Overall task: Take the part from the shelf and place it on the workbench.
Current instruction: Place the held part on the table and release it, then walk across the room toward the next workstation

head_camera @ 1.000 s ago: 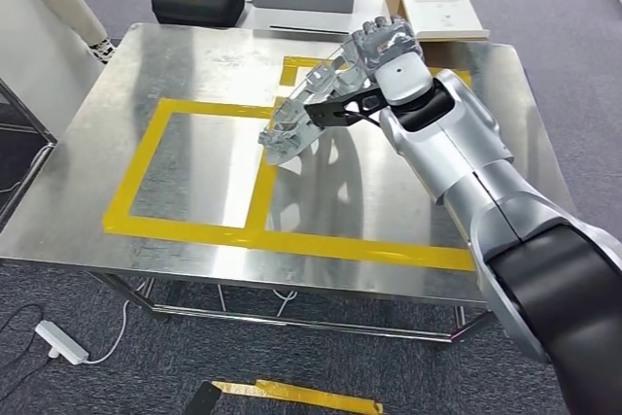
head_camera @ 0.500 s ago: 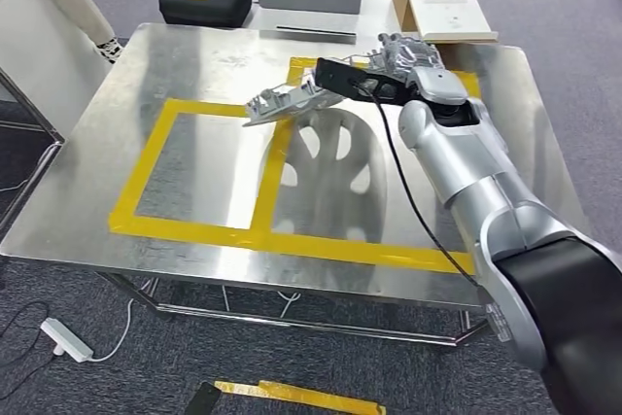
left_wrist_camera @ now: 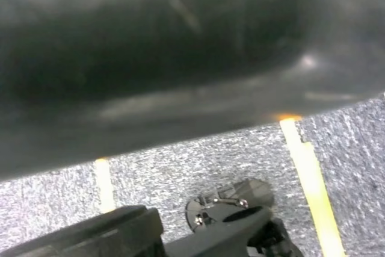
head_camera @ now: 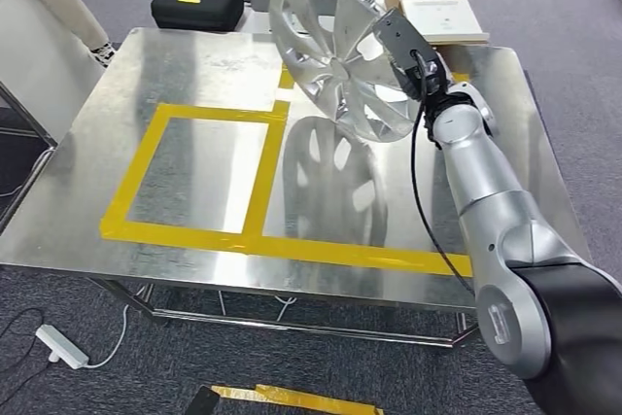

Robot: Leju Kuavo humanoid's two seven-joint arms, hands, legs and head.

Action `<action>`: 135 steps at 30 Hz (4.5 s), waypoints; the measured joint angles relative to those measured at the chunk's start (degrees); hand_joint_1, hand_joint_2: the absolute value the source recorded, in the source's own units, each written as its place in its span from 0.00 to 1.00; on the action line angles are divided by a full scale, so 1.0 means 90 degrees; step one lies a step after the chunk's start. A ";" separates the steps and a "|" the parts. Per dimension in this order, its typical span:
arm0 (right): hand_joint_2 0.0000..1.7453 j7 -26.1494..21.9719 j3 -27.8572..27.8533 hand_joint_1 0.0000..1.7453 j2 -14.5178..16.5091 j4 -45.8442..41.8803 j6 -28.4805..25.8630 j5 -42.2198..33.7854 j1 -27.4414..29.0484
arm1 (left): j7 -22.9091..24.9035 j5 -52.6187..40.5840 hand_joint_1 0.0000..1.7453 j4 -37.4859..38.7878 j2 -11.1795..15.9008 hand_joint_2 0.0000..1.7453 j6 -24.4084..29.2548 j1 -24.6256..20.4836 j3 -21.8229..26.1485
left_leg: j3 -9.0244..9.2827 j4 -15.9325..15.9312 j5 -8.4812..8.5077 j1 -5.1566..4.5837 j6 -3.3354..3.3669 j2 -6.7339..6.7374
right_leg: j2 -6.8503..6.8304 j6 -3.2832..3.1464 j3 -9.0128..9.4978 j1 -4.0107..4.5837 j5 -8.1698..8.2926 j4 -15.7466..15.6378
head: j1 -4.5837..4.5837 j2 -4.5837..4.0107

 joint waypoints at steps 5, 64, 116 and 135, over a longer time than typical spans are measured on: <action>0.00 0.0066 -0.0030 0.00 -0.0020 -0.0047 0.0070 -0.0128 -0.0010 | -0.0035 0.0046 0.00 0.0000 0.0000 0.00 0.0016 0.0025 0.0010 | 0.0059 -0.0118 0.0034 0.0048 0.0155 0.0012 | -0.0004 0.0155 -0.0308 -0.0026 -0.0396 0.0615 | 0.0047 0.0000; 0.00 -0.0466 0.0210 0.00 -0.0492 -0.0304 0.0032 -0.1786 0.0368 | -0.0208 0.0104 0.00 0.0000 0.0083 0.00 0.0099 0.0133 0.0145 | 0.0158 -0.0140 -0.0032 0.0012 0.0107 0.0004 | -0.0043 0.0093 -0.0113 -0.0015 0.0046 0.0020 | 0.0000 0.0000; 0.00 -0.3211 -0.0127 0.00 -0.0336 -0.8982 -0.3636 -0.2162 0.5860 | -0.0221 0.0162 0.00 0.0002 -0.0110 0.00 0.0844 0.0253 0.0383 | -0.0352 0.1615 -0.1073 0.0015 -0.0106 0.0011 | -0.0077 -0.0089 0.0110 -0.0076 0.0046 -0.0114 | -0.0040 0.0000; 0.00 -0.4136 -0.1470 0.00 -0.0202 -0.9889 -0.3708 -0.2929 0.8057 | -0.0301 0.0268 0.00 0.0002 -0.0179 0.00 0.0967 0.0284 0.0705 | 0.0197 -0.0268 0.0082 -0.0040 0.0174 0.0055 | -0.0062 0.0274 0.0574 -0.0118 -0.0530 0.0201 | 0.0010 0.0000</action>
